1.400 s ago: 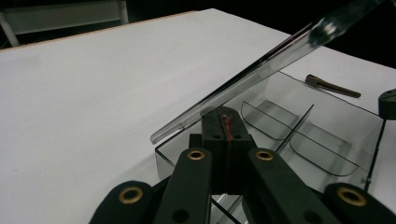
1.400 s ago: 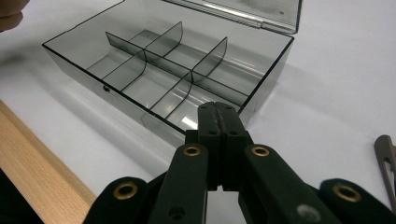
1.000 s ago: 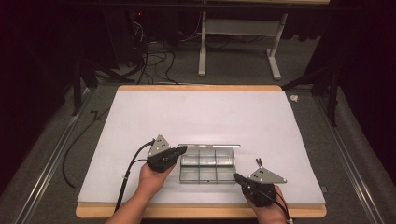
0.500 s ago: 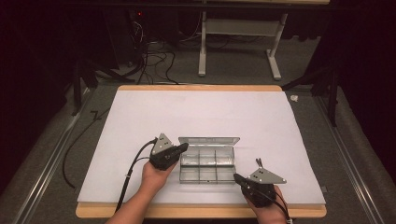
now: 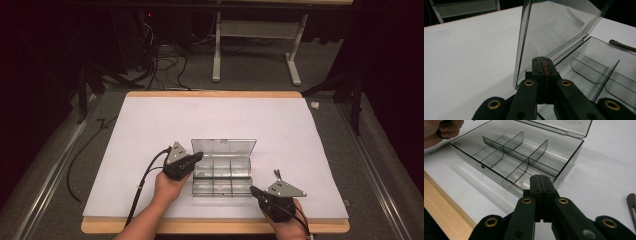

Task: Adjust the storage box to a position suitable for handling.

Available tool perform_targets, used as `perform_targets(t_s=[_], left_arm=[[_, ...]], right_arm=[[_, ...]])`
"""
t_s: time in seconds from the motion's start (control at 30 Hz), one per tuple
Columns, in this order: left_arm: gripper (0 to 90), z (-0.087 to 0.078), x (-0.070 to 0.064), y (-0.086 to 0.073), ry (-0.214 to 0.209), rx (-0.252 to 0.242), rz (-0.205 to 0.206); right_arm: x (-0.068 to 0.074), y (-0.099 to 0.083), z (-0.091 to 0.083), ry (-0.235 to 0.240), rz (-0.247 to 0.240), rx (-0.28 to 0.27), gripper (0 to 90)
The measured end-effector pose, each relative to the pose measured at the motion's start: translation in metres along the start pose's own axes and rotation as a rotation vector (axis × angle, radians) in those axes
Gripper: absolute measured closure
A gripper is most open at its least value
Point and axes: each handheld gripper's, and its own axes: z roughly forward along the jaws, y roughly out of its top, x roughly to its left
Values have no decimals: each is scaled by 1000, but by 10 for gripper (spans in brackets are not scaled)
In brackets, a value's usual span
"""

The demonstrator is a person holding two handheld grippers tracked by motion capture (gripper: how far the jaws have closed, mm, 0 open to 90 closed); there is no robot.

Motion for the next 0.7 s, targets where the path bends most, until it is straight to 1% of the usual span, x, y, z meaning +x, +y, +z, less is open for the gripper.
perform_targets(t_s=[0.13, 0.2, 0.27, 0.33, 0.53, 0.7], left_arm=[[898, 3, 2, -1, 16, 1, -3], [898, 4, 4, -2, 31, 13, -3], [899, 5, 6, -2, 33, 19, -11], [899, 6, 5, -2, 46, 29, -3], [899, 7, 7, -4, 49, 33, -6], [898, 7, 8, -3, 50, 36, -17]], right_arm=[[0, 0, 0, 1, -2, -1, 900], [0, 0, 0, 1, -4, -2, 900], [0, 0, 1, 1, -2, -1, 900], [0, 0, 1, 2, -5, -2, 900], [0, 0, 1, 2, -4, -1, 900], [0, 0, 1, 1, -5, -1, 900]])
